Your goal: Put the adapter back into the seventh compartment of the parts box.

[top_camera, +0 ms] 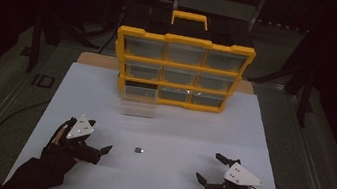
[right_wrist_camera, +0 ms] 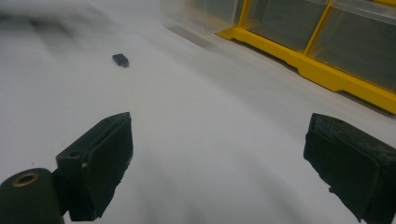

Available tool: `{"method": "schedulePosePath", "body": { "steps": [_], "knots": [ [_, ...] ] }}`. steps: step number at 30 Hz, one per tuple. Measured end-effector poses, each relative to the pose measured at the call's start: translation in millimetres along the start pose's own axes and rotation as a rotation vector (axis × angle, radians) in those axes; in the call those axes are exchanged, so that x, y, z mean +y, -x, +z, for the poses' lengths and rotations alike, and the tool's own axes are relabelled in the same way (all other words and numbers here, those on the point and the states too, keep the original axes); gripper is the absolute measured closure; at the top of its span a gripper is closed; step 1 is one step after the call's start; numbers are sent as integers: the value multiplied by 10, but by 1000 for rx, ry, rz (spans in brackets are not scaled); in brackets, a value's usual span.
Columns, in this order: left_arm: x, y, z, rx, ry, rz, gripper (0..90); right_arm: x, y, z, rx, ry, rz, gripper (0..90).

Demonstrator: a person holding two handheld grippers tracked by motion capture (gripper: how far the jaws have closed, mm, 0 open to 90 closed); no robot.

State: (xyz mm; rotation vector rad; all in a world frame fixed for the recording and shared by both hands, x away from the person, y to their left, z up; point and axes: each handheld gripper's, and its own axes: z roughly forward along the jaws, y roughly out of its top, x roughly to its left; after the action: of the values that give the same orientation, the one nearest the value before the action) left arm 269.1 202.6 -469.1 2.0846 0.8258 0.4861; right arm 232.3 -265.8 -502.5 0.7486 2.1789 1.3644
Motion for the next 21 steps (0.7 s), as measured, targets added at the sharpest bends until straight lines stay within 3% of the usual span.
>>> {"method": "schedulePosePath", "body": {
  "steps": [9, 13, 21],
  "knots": [
    [188, -13, -40, -14, 24, 35, 0, 0, 1, -1, -1, 0, -1, 82],
    [267, -24, -54, -54, 42, 38, 0, 0, 1, -2, -1, 1, -1, 82],
    [453, -32, -69, -91, 59, 77, 0, -1, 1, -1, 0, 0, 0, 82]
  ]
}}
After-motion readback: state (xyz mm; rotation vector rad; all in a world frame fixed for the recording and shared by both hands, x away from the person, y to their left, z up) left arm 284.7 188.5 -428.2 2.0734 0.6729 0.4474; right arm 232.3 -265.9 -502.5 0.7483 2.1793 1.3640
